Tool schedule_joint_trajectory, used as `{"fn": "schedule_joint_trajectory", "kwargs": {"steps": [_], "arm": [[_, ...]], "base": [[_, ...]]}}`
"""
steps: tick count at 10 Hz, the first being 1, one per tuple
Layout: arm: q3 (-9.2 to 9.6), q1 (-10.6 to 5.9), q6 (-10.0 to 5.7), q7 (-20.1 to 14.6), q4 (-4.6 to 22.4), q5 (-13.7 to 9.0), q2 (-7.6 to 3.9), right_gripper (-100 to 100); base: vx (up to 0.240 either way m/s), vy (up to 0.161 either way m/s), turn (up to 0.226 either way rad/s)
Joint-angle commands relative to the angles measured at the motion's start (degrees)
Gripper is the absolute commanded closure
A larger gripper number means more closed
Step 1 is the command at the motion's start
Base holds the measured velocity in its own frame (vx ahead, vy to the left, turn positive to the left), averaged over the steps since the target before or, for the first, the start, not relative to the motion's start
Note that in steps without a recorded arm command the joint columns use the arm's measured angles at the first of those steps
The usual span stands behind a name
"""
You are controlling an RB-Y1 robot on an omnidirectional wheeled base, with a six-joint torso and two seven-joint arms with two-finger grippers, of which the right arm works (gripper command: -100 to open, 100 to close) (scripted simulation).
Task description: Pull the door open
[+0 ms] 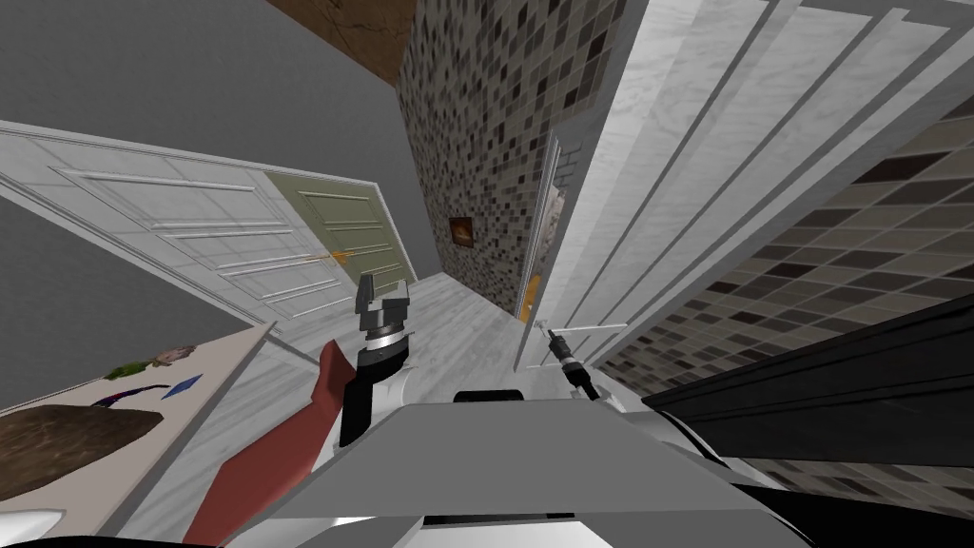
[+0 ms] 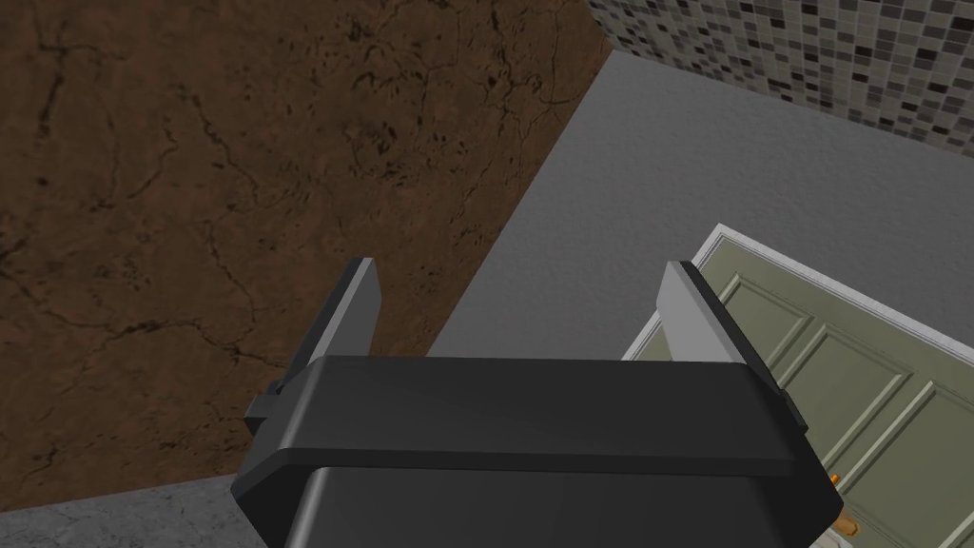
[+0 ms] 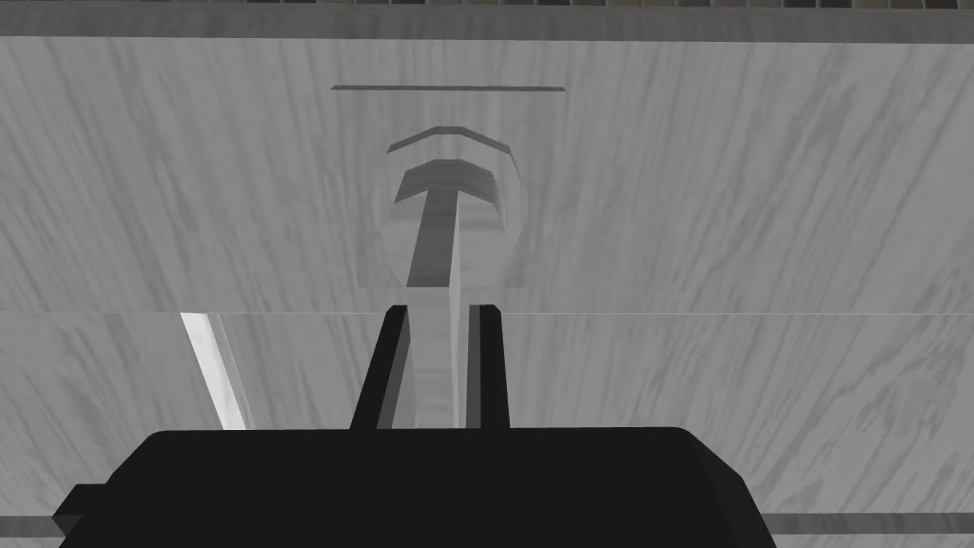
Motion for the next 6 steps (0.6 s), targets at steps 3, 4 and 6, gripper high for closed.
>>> {"fn": "schedule_joint_trajectory", "kwargs": {"steps": [3,4,6], "arm": [[0.12,-0.16,-0.35,-0.2,4.6,0.2,0.29,100],[0.12,-0.55,-0.62,-0.2,6.5,0.2,0.29,100],[0.12,-1.26,-1.54,-0.2,9.2,0.2,0.29,100]], "base": [[-0.021,-0.006,-0.007],[0.003,0.011,0.001],[0.002,0.002,-0.003]]}}
